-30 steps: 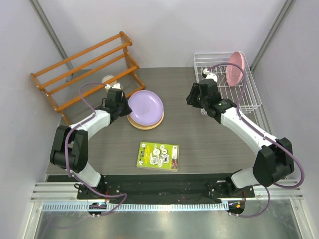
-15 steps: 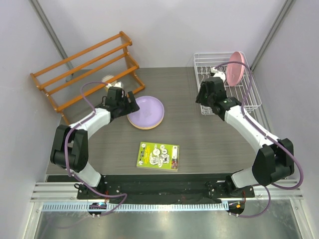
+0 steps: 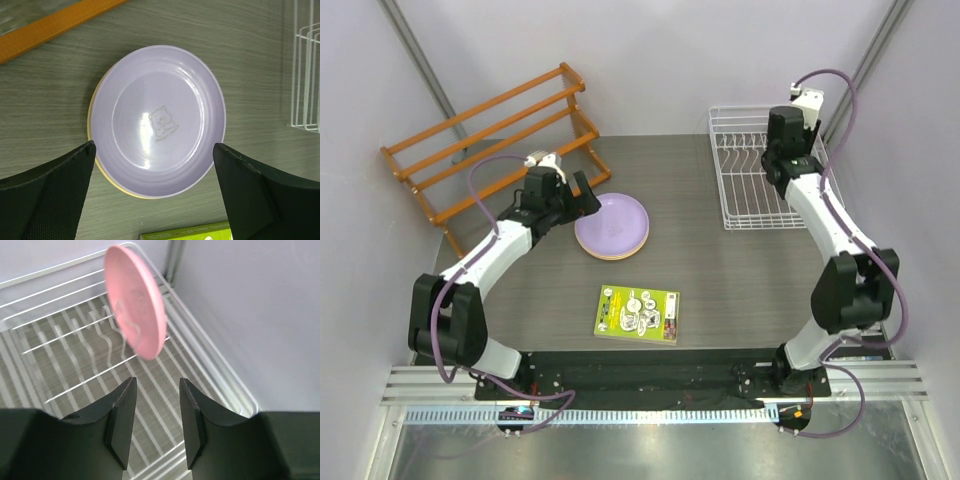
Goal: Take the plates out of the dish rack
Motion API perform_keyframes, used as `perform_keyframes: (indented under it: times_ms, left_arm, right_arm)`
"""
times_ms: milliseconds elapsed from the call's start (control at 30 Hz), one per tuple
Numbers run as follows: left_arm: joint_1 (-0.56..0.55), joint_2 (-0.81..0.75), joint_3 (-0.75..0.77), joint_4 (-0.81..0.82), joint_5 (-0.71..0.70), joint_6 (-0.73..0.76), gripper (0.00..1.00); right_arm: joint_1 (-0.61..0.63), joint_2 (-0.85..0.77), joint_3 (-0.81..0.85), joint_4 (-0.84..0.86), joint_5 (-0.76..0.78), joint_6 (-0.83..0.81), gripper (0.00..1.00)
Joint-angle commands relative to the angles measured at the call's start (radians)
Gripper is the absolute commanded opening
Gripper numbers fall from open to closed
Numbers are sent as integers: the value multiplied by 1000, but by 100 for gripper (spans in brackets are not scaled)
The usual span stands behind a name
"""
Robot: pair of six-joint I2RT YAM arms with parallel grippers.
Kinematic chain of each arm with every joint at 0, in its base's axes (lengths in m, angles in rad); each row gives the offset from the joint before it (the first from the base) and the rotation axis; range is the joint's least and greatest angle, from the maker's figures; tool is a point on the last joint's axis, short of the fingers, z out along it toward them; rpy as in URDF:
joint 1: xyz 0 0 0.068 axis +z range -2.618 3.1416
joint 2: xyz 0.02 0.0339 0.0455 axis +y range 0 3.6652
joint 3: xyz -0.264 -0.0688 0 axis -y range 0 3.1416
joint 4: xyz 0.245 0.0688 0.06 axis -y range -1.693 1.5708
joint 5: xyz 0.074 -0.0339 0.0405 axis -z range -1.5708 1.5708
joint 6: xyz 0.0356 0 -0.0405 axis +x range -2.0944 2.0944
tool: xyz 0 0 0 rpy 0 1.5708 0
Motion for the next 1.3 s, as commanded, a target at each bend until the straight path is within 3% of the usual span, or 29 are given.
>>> perform_keyframes:
  times_ms: [0,267,667,700,733,933,1100,1267]
  left_arm:
    - [-2,-22,51,33,70,10,99]
    - [-2,-10,51,51,98,36,100]
    - [-2,56,73,61,107,57,99]
    - [-2,61,74,62,108,57,99]
    - [-2,65,76,62,111,59,100]
    - [-2,73,71,71,110,57,100]
    - [-2,76,67,73,111,59,99]
    - [-2,79,65,71,107,60,99]
  right_arm:
    - [-24,139,101,174,159,-219,46]
    - [-105,424,353,222,152,-352,45]
    - [-172,564,504,176,118,-365,46]
    - [-175,569,501,170,114,-356,73]
    - [-182,572,501,170,110,-342,80]
    - [-200,601,522,147,64,-317,81]
    - [-214,613,531,124,5,-283,98]
    - [-215,630,541,115,-20,-262,93]
